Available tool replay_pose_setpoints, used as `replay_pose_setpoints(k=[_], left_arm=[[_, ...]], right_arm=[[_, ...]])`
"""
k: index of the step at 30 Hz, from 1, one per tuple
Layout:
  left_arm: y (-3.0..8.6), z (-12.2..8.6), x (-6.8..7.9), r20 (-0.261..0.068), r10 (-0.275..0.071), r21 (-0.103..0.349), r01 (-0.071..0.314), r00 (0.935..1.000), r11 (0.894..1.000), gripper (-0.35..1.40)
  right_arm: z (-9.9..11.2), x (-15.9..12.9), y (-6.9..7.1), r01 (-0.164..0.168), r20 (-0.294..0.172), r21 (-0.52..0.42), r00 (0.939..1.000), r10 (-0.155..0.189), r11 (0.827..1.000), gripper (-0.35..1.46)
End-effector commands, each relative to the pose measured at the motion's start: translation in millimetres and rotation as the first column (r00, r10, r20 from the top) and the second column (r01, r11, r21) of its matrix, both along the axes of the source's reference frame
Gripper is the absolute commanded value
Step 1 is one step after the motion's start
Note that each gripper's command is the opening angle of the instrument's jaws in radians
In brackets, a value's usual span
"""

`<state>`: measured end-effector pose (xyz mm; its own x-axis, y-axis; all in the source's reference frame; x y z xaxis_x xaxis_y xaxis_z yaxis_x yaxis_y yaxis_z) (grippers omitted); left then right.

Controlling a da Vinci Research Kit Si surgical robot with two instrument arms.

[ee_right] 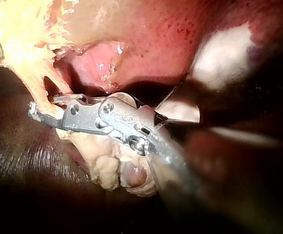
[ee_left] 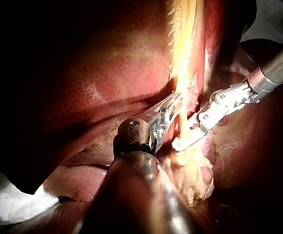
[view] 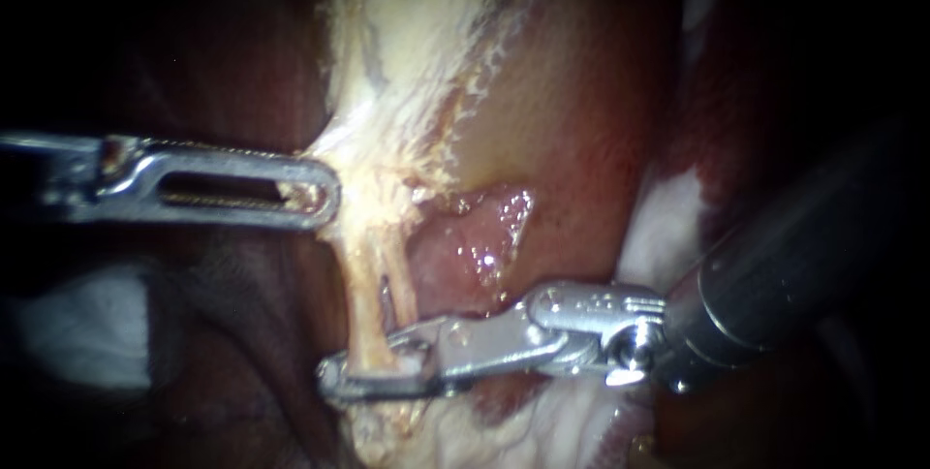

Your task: Going back second clip left tube

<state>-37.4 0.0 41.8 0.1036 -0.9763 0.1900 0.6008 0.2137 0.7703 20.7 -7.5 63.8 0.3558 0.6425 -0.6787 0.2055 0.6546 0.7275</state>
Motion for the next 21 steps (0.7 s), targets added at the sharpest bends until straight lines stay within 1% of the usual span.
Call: replay_pose_setpoints(k=[1,4,5,7,8,10,13,15,17,19,21], left_arm=[[0.0,0.0,0.0,0.001,0.0,0.0,0.0,1.0,1.0,-0.35],[0.0,0.0,0.0,0.001,0.0,0.0,0.0,1.0,1.0,-0.35],[0.0,0.0,0.0,0.001,0.0,0.0,0.0,1.0,1.0,-0.35],[0.0,0.0,0.0,0.001,0.0,0.0,0.0,1.0,1.0,-0.35],[0.0,0.0,0.0,0.001,0.0,0.0,0.0,1.0,1.0,-0.35],[0.0,0.0,0.0,0.001,0.0,0.0,0.0,1.0,1.0,-0.35],[0.0,0.0,0.0,0.001,0.0,0.0,0.0,1.0,1.0,-0.35],[0.0,-0.1,0.0,0.0,0.0,0.0,0.0,1.0,1.0,-0.35],[-0.1,-0.1,-0.1,0.0,0.0,0.0,0.0,1.0,1.0,-0.35],[-0.1,-0.2,-0.1,0.0,-0.001,0.0,0.001,1.0,1.0,-0.35],[-0.2,-0.3,-0.2,0.0,-0.001,0.0,0.001,1.0,1.0,-0.35]], right_arm=[[-0.1,0.0,0.0,0.001,0.0,-0.001,1.0,-0.001,1.0,-0.35],[-0.1,0.0,0.0,0.003,-0.002,-0.001,1.0,-0.003,1.0,-0.35],[-0.2,0.0,0.0,0.005,-0.004,-0.001,1.0,-0.005,1.0,-0.22],[-0.3,0.2,0.1,0.009,-0.008,-0.001,0.9999,-0.009,1.0,0.2],[-0.4,0.3,0.1,0.006,-0.01,0.0,0.9999,-0.006,1.0,0.32],[-0.6,0.7,0.1,0.002,-0.01,0.0,0.9999,-0.002,1.0,0.46],[-1.0,1.2,-0.1,-0.004,-0.017,0.002,0.9998,0.004,1.0,0.55],[-1.1,1.6,0.0,-0.018,-0.037,-0.004,0.9992,0.018,1.0,0.57],[-1.0,2.0,0.0,-0.034,-0.055,-0.023,0.998,0.033,0.999,0.59],[-0.9,2.3,0.2,-0.05,-0.058,-0.054,0.9972,0.046,0.997,0.6],[-0.8,2.3,0.3,-0.052,-0.065,-0.076,0.9968,0.047,0.996,0.6]])
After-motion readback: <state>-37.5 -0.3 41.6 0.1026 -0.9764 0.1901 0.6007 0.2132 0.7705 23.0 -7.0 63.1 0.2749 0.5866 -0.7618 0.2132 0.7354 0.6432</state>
